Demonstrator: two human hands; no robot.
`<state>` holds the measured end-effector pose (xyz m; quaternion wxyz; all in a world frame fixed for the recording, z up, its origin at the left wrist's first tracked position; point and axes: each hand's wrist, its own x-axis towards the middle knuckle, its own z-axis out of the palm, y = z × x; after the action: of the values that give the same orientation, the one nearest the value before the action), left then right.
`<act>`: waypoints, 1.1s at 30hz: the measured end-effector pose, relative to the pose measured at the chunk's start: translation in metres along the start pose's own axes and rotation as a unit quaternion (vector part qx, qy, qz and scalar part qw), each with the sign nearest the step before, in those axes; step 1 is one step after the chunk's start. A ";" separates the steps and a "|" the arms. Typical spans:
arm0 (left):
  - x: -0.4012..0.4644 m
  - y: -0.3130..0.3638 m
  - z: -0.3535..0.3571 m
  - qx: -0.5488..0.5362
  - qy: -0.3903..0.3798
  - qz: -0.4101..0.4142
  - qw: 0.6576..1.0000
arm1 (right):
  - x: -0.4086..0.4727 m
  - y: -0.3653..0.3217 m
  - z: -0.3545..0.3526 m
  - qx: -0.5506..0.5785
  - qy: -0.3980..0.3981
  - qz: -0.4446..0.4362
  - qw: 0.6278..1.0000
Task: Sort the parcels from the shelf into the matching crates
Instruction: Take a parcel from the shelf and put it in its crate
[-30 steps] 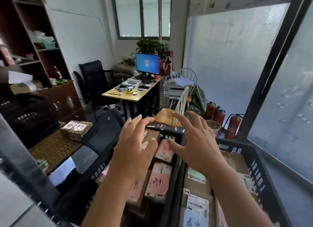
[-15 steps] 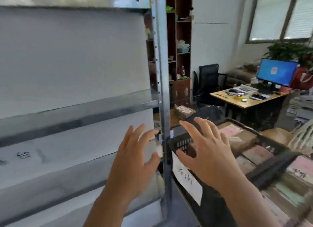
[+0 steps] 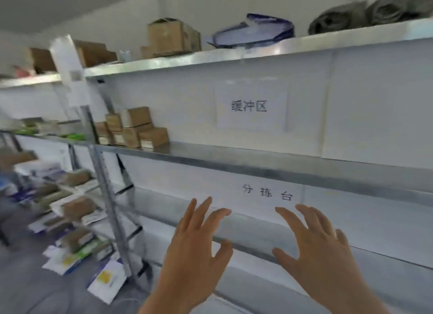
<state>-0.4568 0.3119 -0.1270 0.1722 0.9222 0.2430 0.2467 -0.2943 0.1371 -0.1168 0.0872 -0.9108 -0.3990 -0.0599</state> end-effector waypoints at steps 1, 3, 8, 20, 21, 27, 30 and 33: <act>-0.002 -0.034 -0.020 0.018 0.001 -0.020 1.000 | 0.014 -0.036 0.010 0.010 -0.005 -0.015 1.000; -0.004 -0.098 -0.057 0.045 0.012 -0.062 0.997 | 0.044 -0.104 0.029 0.025 -0.016 -0.048 0.998; 0.014 -0.223 -0.116 0.068 0.037 -0.117 0.990 | 0.115 -0.231 0.062 0.041 -0.028 -0.107 0.993; 0.197 -0.381 -0.110 0.080 0.008 -0.140 0.987 | 0.356 -0.336 0.098 0.121 0.077 -0.148 0.979; 0.218 -0.390 -0.111 0.078 0.008 -0.141 0.987 | 0.379 -0.342 0.097 0.122 0.087 -0.151 0.977; 0.338 -0.430 -0.119 0.063 0.040 -0.128 0.989 | 0.500 -0.372 0.093 0.167 0.125 -0.156 0.965; 0.382 -0.448 -0.119 0.041 0.063 -0.120 0.990 | 0.545 -0.387 0.102 0.173 0.118 -0.165 0.964; 0.414 -0.463 -0.114 -0.003 0.073 -0.087 0.993 | 0.581 -0.407 0.113 0.179 0.103 -0.167 0.964</act>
<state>-0.3716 0.9364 -0.0822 0.1776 0.8765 0.3339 0.2980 -0.1981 0.8477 -0.0780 0.2785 -0.7896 -0.5384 -0.0947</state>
